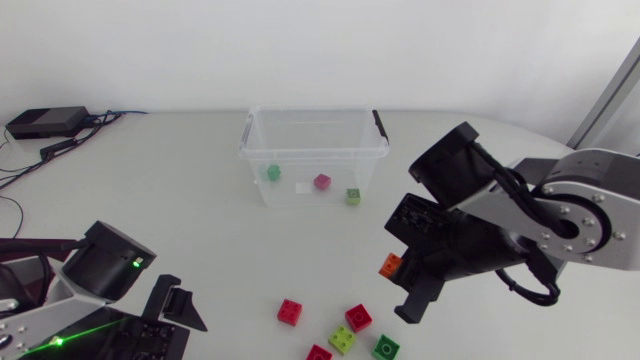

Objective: Pick up the duplo bricks and place them in the container

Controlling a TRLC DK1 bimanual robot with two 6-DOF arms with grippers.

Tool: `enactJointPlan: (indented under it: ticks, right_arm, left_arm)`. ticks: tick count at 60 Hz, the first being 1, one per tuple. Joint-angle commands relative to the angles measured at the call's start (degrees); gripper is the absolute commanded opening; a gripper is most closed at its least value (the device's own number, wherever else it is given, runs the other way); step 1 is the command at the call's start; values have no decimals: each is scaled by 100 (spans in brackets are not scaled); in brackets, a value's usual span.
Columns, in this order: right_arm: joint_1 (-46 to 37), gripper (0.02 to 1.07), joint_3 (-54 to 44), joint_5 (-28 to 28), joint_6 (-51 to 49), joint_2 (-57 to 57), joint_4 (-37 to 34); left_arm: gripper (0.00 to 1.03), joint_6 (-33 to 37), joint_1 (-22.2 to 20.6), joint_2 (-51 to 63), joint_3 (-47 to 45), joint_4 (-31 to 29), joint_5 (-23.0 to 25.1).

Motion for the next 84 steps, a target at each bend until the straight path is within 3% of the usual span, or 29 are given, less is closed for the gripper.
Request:
enactJointPlan:
  ticks: [1,7,25,35,42,53,63,67,74,77,84]
  right_arm:
    - [-71,36,162,-21,-84,-41,-66]
    - [-141,36,259,-30,-93,-23,-49]
    - [-458,36,795,-170,-102,108,30]
    - [-765,36,1331,-267,4,328,364]
    - [-941,36,1682,-302,171,548,725]
    - [-1091,36,2368,-372,435,1110,1314]
    - [-1187,37,2974,-399,619,1998,1797]
    - [-1205,40,3177,-399,672,2297,1938]
    - [-1240,58,3642,-390,804,2939,2052]
    - [-1249,71,3932,-372,856,3299,2052]
    - [-1249,99,4249,-232,883,3677,1999]
  left_arm:
    - [87,409,-55,-22,-322,118,171]
    - [77,646,-151,-31,-507,127,285]
    - [76,646,-248,1270,-217,364,522]
    - [26,620,-248,1832,-94,760,804]
    - [3,611,-213,2043,65,777,936]
    - [3,567,51,1973,416,707,979]
    - [3,602,569,1753,1225,276,1050]
    - [3,594,666,1727,1401,241,1076]
    - [3,374,1018,1797,2095,250,1296]
    - [3,242,1097,1885,2323,267,1384]
    - [3,-690,1264,2245,2974,979,1621]
